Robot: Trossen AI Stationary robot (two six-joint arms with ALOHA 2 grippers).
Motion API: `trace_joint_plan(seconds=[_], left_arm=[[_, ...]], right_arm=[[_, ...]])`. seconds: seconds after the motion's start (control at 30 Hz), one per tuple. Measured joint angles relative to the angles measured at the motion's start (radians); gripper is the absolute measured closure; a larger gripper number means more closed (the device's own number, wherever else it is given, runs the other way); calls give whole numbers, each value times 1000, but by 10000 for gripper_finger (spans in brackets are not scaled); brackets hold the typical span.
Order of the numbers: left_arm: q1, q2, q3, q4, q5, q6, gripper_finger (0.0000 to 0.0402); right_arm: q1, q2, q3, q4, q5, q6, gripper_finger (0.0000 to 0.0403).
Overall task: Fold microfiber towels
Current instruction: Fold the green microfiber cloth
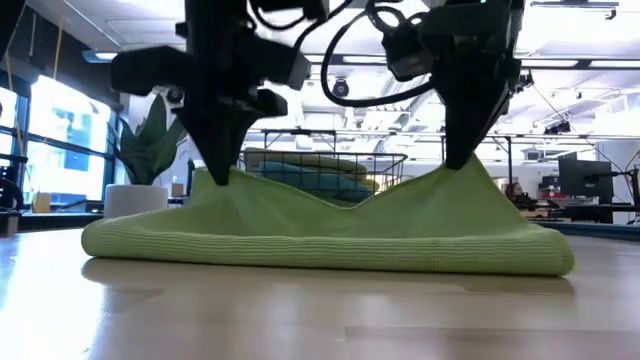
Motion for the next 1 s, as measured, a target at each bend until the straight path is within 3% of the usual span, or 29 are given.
trace_joint_plan(seconds=[0.63,0.87,1.0], left_arm=[[37,0,-92,93,7,0,392],[43,0,-92,84,-55,-8,341],[68,-8,-90,40,-111,-39,304]], right_arm=[[-31,25,-76,98,7,12,393],[-31,25,-76,71,6,18,301],[-33,20,-43,-71,-10,41,243]])
